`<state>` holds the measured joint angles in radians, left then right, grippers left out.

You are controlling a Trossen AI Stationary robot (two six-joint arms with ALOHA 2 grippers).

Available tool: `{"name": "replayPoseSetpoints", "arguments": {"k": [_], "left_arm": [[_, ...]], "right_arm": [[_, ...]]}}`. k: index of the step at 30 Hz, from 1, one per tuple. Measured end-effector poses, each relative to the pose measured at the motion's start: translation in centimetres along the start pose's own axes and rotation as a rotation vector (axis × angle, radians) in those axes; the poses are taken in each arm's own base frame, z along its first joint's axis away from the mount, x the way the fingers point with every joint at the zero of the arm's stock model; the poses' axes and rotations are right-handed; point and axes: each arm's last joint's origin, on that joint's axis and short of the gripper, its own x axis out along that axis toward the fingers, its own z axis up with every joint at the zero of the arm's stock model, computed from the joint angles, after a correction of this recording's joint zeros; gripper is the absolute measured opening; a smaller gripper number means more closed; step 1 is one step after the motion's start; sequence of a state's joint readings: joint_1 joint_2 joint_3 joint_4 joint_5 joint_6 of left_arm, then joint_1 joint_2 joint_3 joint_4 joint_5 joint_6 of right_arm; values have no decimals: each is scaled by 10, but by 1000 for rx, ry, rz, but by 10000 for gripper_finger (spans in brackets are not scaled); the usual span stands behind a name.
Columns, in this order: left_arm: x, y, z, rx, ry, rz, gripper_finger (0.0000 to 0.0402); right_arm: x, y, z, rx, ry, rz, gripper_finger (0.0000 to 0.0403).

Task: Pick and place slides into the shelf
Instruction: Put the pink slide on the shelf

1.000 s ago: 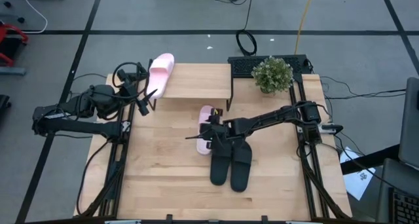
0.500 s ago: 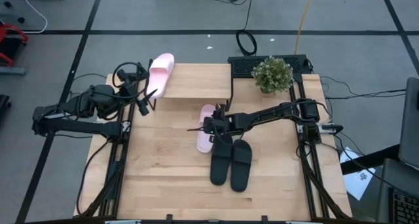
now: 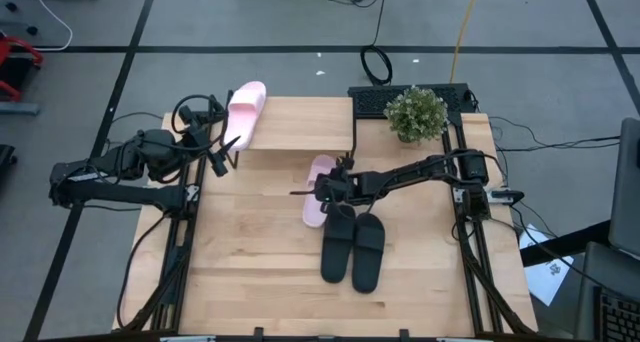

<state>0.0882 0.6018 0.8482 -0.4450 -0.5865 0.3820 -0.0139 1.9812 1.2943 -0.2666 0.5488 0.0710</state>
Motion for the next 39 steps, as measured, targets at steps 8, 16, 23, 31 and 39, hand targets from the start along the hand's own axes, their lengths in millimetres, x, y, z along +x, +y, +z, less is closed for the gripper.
{"name": "replayPoseSetpoints", "arguments": {"k": [8,16,23,31,39], "left_arm": [[0,0,0,-4,0,0,274],[0,0,0,-5,0,0,274],[0,0,0,-2,8,17,274],[0,1,-1,0,20,46,274],[-1,6,-3,46,93,216,274]], "right_arm": [[-4,9,1,-17,-56,-13,10],[-34,38,33,-100,-275,20,3],[-83,52,75,-176,-419,-89,2],[-117,13,128,-196,-475,-340,1],[-81,-68,147,-33,-436,-396,1]]}}
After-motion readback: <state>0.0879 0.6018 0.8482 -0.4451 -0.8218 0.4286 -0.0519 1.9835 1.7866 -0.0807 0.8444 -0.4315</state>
